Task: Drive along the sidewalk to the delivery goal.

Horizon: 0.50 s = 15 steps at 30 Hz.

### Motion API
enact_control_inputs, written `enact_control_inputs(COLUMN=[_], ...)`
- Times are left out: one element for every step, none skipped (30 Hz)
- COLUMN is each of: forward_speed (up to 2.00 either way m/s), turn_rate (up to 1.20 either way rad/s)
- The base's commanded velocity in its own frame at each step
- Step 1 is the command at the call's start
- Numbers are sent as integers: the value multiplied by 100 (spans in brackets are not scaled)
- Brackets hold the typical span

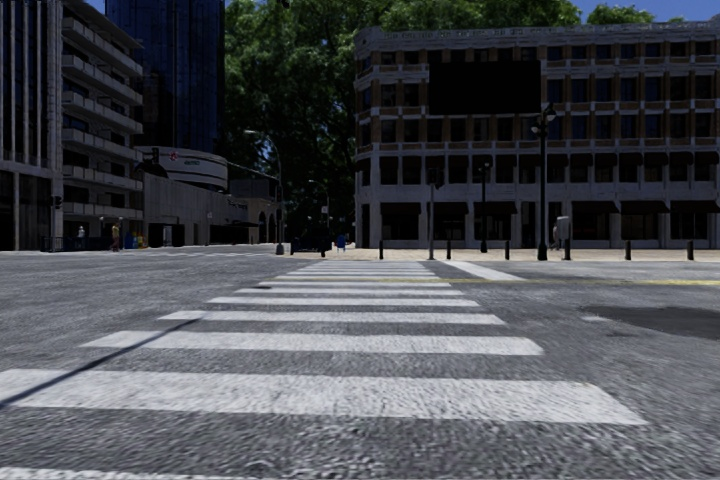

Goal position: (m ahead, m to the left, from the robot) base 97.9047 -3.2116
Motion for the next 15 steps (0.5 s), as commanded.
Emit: enact_control_inputs(forward_speed=[200,200,200,200,200,200,200,200,200,200,200,200,200,200,200], turn_rate=[0,0,0,0,0,0,0,0,0,0,0,0,0,0,0])
